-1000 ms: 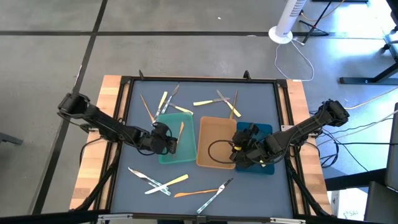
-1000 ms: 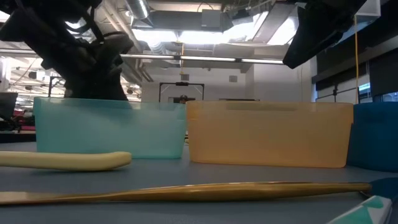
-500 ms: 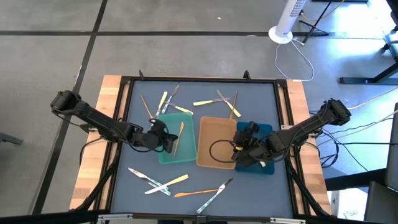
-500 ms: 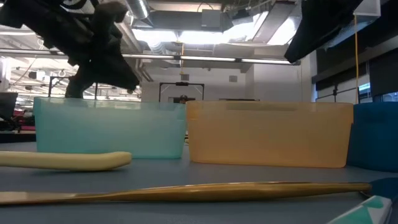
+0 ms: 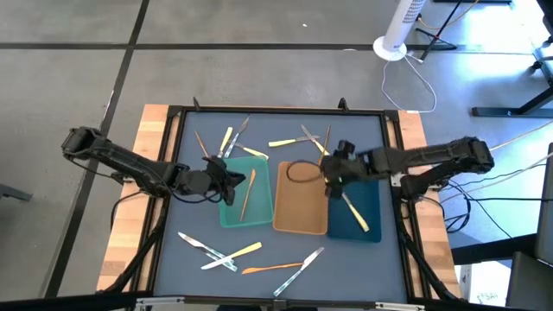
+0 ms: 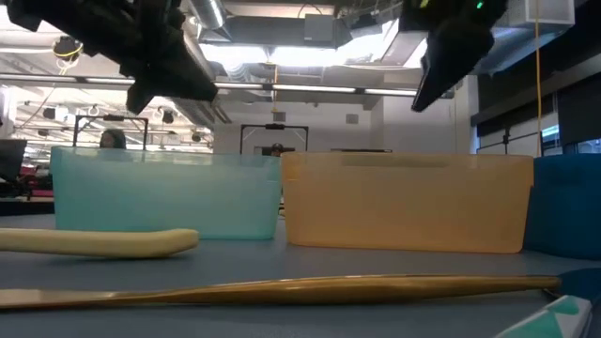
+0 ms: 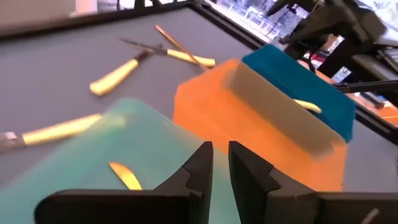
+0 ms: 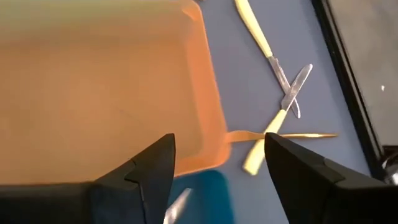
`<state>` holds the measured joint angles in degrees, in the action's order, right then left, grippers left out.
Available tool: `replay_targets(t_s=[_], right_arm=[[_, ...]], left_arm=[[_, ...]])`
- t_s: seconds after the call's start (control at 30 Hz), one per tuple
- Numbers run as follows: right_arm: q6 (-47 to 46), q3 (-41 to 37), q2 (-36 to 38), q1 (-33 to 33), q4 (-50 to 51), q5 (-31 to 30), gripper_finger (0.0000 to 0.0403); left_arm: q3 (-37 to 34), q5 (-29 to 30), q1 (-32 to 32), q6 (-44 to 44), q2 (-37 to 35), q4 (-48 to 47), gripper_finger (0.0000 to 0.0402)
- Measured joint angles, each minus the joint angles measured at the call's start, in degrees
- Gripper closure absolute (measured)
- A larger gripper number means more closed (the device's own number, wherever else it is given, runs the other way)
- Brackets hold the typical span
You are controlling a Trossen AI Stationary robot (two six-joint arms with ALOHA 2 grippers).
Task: Sort silverware by color (type)
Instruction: Put the gold knife into the green bin
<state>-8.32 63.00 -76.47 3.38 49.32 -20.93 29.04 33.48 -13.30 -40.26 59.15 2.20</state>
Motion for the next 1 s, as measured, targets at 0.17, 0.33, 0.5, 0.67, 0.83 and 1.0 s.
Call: replay_targets(t_s=[0.17,0.33,0.5,0.67,0.83,1.0], right_arm=[[11.9,0.0,0.0,-10.8,-0.2,5.9,0.0168],[28.2,0.0,-0.3,-19.8,-1.7,7.9,0.0168],[44.3,0.0,-1.2,-27.7,-5.8,16.0,0.0168],[49.3,0.0,-3.6,-33.6,-8.0,19.2,0.0168],[49.3,0.0,-6.8,-37.0,-9.3,19.2,0.0168],[51.8,0.0,-11.4,-38.9,-9.4,19.3,0.0169]], left_arm=[[0.0,0.0,3.7,6.2,-1.1,0.0,0.0356],[0.0,-0.2,7.2,9.2,-1.2,0.0,0.0356],[0.0,-2.3,10.2,10.6,-1.2,0.0,0.0356],[0.0,-4.2,12.1,10.9,-1.2,0.0,0.0356],[0.0,-4.6,12.7,10.9,-1.1,-0.1,0.0356],[0.0,-4.6,12.7,11.0,-1.1,-0.1,0.0356]])
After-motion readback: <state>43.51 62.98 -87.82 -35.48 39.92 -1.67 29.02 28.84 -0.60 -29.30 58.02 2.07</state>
